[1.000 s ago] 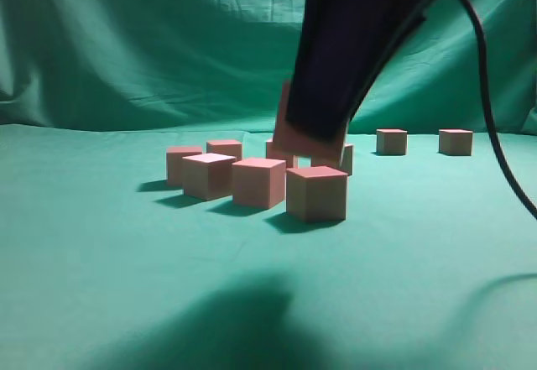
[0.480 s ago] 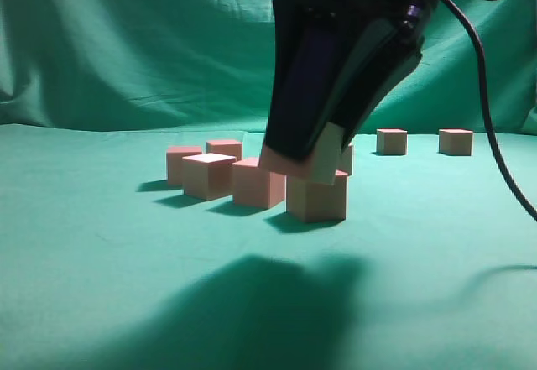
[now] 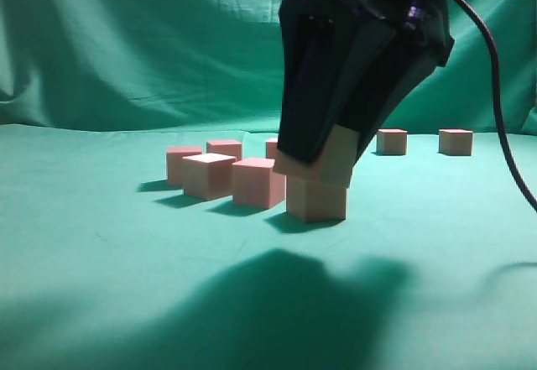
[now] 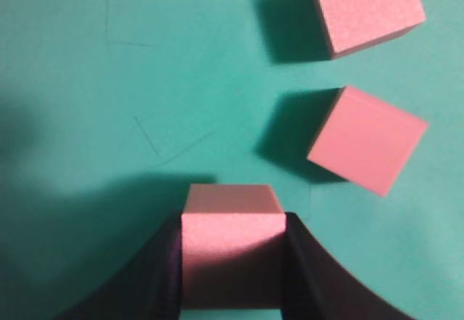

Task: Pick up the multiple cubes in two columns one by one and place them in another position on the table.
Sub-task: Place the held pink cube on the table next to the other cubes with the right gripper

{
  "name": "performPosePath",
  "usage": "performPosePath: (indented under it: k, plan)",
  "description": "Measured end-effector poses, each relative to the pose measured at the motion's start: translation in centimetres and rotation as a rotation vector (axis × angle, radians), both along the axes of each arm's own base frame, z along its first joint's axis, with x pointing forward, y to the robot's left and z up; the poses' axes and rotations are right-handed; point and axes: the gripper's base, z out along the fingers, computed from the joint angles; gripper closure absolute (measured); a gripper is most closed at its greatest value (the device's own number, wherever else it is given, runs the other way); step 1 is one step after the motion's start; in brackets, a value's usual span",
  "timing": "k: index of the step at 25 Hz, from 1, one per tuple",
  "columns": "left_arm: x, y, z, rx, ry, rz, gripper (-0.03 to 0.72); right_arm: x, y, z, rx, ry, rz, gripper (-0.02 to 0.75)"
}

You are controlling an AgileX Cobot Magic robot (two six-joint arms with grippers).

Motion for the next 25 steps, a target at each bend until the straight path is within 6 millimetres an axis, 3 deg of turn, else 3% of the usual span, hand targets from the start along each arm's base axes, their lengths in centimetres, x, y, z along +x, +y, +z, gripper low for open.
performPosePath:
  k: [7, 17, 25]
  plan:
    - [0.0, 0.0, 0.0, 0.000, 0.000, 0.000, 0.688, 0.3, 0.0, -0.1, -0.004, -0.025, -0.001, 0.479]
    - [0.0, 0.0, 0.0, 0.000, 0.000, 0.000, 0.688, 0.9, 0.4, -2.9, -0.048, 0.015, -0.013, 0.479]
    - [0.0, 0.0, 0.0, 0.000, 0.000, 0.000, 0.688, 1.1, 0.4, -3.0, -0.054, -0.009, -0.005, 0.479]
